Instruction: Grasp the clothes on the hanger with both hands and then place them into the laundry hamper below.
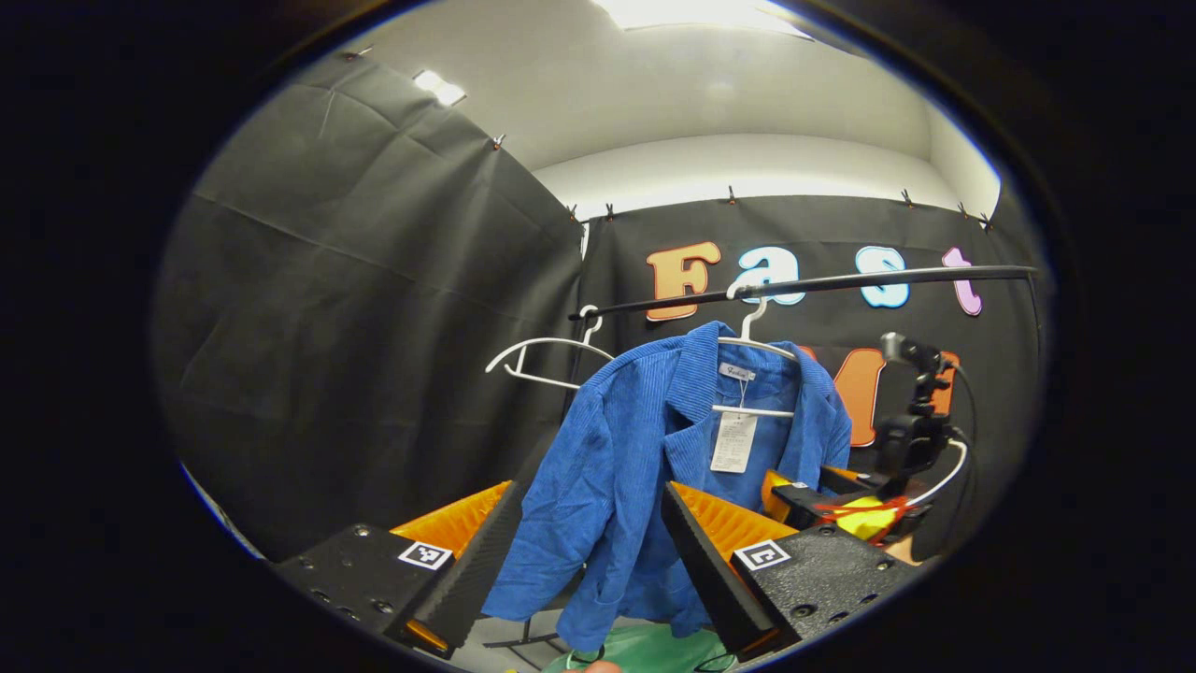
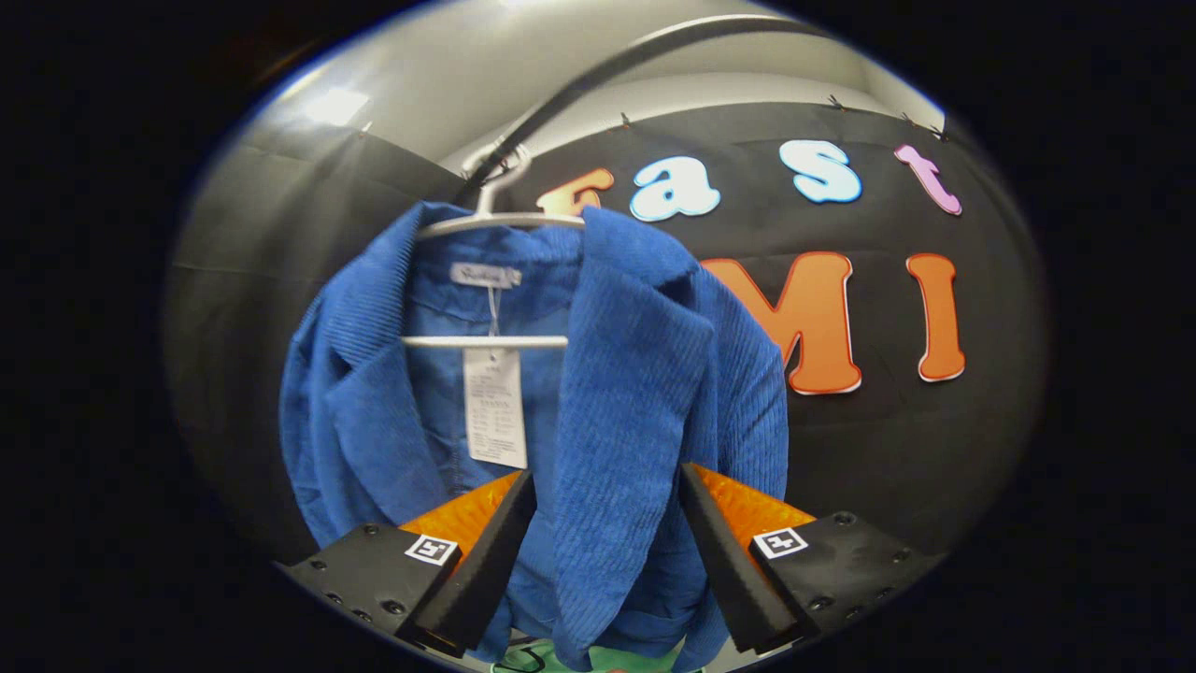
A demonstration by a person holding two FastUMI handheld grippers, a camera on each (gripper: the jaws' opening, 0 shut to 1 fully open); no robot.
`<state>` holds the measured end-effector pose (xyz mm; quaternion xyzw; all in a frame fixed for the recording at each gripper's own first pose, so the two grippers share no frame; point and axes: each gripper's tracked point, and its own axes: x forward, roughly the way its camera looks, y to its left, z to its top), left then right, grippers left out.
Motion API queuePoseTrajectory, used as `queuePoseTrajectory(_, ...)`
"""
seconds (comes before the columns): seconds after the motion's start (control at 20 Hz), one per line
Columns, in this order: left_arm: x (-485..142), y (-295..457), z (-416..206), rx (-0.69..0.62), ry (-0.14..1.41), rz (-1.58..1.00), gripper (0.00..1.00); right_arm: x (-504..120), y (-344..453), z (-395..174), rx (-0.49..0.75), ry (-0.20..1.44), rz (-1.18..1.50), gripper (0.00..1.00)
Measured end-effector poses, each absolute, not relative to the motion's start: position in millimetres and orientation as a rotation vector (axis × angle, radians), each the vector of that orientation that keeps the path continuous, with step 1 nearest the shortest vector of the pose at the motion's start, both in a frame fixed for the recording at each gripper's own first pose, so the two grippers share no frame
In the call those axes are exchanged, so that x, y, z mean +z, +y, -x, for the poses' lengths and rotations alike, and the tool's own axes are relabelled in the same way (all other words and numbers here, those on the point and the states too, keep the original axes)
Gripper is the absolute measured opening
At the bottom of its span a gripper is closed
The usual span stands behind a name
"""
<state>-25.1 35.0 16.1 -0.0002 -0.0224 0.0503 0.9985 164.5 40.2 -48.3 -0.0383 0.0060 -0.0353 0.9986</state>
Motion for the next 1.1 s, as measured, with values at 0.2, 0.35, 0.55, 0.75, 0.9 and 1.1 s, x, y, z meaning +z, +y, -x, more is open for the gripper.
queuePoseTrajectory(0.2, 12, 40, 30, 0.114, -0.034, 0.001, 0.95, -76, 21, -183, -0.075, 0.088, -0.013, 0.92)
queuePoseTrajectory(0.35, 2, 38, 24, 0.105, -0.009, -0.005, 0.92, -59, 3, -165, -0.080, 0.049, -0.024, 0.38)
queuePoseTrajectory(0.55, -15, 8, 1, 0.002, 0.033, 0.052, 0.92, -26, 13, -132, 0.032, 0.000, 0.001, 0.13)
queuePoseTrajectory(0.75, -28, -35, -30, -0.127, 0.058, 0.113, 0.92, 32, 13, -90, 0.078, -0.112, 0.026, 0.13)
queuePoseTrajectory(0.9, -37, -65, -61, -0.187, 0.056, 0.170, 0.92, 70, 15, -60, 0.120, -0.171, 0.040, 0.12)
queuePoseTrajectory(1.1, -54, -85, -113, -0.146, 0.059, 0.165, 0.94, 98, 20, -28, 0.161, -0.220, 0.091, 0.13)
